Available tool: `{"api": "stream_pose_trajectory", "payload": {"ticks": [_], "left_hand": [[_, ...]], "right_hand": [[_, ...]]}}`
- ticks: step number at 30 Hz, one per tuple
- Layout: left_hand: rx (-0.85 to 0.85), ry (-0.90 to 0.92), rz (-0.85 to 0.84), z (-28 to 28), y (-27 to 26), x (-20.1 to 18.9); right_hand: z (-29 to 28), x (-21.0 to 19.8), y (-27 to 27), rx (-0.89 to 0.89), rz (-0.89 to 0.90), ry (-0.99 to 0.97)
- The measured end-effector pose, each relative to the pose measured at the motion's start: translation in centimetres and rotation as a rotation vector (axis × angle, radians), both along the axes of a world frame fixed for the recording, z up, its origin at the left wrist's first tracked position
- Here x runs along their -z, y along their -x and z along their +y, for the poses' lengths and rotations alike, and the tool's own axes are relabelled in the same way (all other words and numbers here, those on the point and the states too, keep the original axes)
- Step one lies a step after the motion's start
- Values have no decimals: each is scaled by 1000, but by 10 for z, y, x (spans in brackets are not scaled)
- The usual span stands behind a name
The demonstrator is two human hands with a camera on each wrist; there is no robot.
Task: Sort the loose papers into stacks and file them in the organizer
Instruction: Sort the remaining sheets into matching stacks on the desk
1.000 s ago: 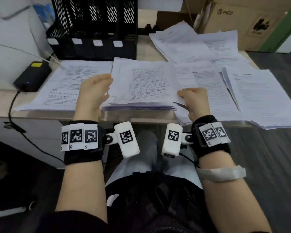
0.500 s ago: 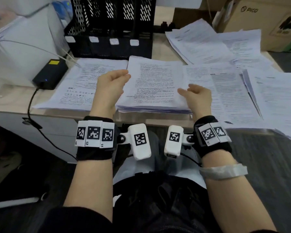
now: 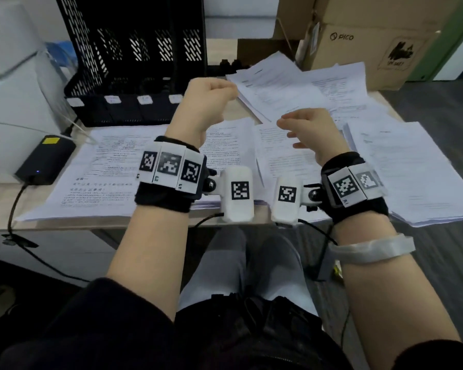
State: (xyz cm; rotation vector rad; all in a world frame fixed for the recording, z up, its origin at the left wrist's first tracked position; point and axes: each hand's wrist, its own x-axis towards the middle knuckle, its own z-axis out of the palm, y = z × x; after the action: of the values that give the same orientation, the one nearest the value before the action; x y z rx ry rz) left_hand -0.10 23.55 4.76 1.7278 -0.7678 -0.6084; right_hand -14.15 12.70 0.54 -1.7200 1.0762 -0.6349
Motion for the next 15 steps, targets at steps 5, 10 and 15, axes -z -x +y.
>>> {"api": "stream_pose_trajectory", "payload": {"ticks": [5,10,15], "left_hand": [[41,-88,106,-59,4,1],[41,-204,160,-120,-2,26],[7,-271,157,-166,-8,63]], "right_hand": [[-54,-10,2,12,278,53],[-107,2,3,32,734,88],[-145,32,10,72,971,-34]]}}
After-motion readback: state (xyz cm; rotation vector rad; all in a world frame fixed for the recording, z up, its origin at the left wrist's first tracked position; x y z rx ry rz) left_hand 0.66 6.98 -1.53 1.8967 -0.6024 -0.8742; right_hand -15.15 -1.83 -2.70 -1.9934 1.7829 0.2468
